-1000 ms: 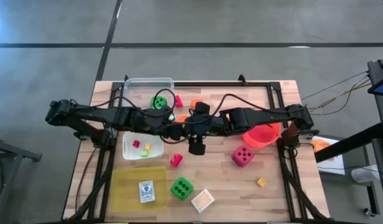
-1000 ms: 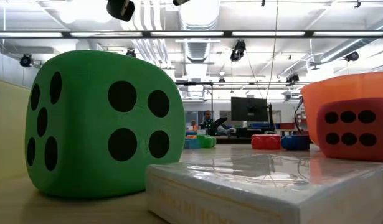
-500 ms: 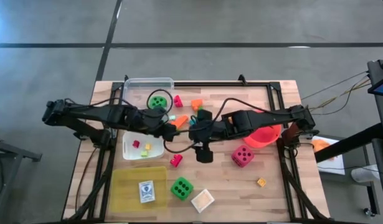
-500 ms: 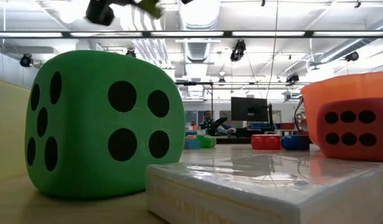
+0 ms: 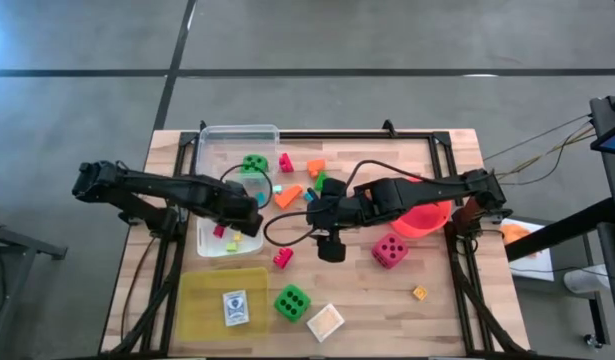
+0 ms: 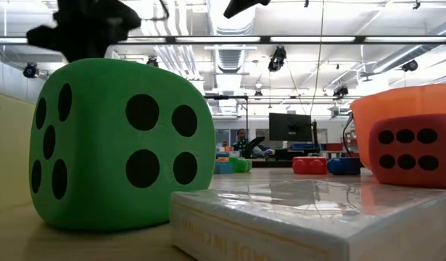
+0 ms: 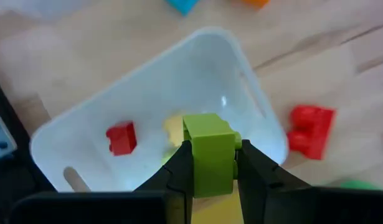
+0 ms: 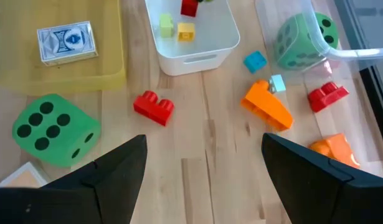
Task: Pick & Place Toys
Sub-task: Put the green game piece into the white bin
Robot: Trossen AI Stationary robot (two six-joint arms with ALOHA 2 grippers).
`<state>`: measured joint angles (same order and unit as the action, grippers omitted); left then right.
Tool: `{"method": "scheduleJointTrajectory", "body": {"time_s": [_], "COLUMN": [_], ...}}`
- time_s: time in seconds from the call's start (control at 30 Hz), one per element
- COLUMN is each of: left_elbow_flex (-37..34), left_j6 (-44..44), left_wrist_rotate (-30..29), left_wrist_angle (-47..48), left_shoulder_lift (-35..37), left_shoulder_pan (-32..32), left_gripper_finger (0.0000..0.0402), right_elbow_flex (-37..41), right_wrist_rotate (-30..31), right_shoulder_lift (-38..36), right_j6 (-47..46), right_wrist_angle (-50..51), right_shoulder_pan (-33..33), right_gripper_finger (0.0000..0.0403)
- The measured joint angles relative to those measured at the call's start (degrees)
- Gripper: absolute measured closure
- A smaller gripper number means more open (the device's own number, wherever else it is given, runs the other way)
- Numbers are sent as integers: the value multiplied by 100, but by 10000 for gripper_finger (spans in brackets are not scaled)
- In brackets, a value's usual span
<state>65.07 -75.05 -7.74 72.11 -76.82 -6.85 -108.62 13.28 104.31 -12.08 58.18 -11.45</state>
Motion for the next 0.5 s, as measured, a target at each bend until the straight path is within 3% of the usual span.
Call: {"method": "scheduleJointTrajectory", "body": {"time_s": [0.5], "left_elbow_flex": [-1931], "left_j6": [-228], "left_wrist_rotate": [955], "left_wrist_angle": [-2714], "left_shoulder_lift": [-2], "left_shoulder_pan": [-39], "left_gripper_finger": [331], "right_elbow_flex": [11], "right_wrist_rotate": [7], "right_shoulder_lift": [2], "right_j6": [-52], "right_wrist_angle": [248], "right_shoulder_pan": [-98], "right_gripper_finger": [90]}}
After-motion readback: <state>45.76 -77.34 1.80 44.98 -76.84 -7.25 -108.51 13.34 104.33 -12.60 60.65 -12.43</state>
